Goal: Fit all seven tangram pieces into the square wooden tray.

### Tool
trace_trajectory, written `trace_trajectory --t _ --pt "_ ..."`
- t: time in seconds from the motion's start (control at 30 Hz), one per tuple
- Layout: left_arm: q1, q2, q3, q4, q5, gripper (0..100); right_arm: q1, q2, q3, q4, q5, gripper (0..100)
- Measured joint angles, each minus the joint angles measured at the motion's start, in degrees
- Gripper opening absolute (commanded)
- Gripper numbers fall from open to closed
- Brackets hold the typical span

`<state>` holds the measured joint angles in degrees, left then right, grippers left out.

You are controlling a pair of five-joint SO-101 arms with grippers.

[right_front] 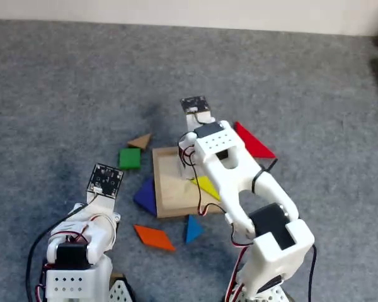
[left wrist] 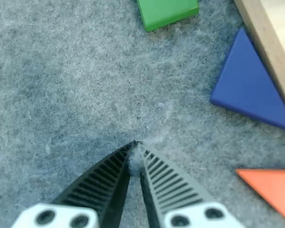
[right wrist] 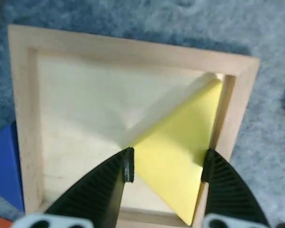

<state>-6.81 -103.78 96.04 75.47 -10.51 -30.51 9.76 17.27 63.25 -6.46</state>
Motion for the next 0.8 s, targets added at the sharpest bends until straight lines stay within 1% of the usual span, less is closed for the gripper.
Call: trace_trajectory --t 0.3,0.4,0.5,0.57,0.7,0.8 --pt "0.00 0.00 0.00 0.00 0.00 0 1.93 -11.08 3.34 0.00 0.88 23.3" --pt "0.00 0.00 0.00 0.00 0.00 0 5.01 -11.96 3.34 0.00 1.85 29.0" --pt "0.00 0.00 0.00 0.00 0.00 0 9.58 -11.96 3.34 0.00 8.53 34.1" --pt "0.00 0.00 0.00 0.00 0.00 0 12.48 -11.96 3.34 0.00 12.92 34.7" --pt "0.00 0.00 0.00 0.00 0.00 0 15.91 -11.25 3.08 0.00 17.67 34.7" --pt "0.00 0.00 0.00 0.00 0.00 0 16.79 -6.24 0.70 -0.09 20.40 34.8"
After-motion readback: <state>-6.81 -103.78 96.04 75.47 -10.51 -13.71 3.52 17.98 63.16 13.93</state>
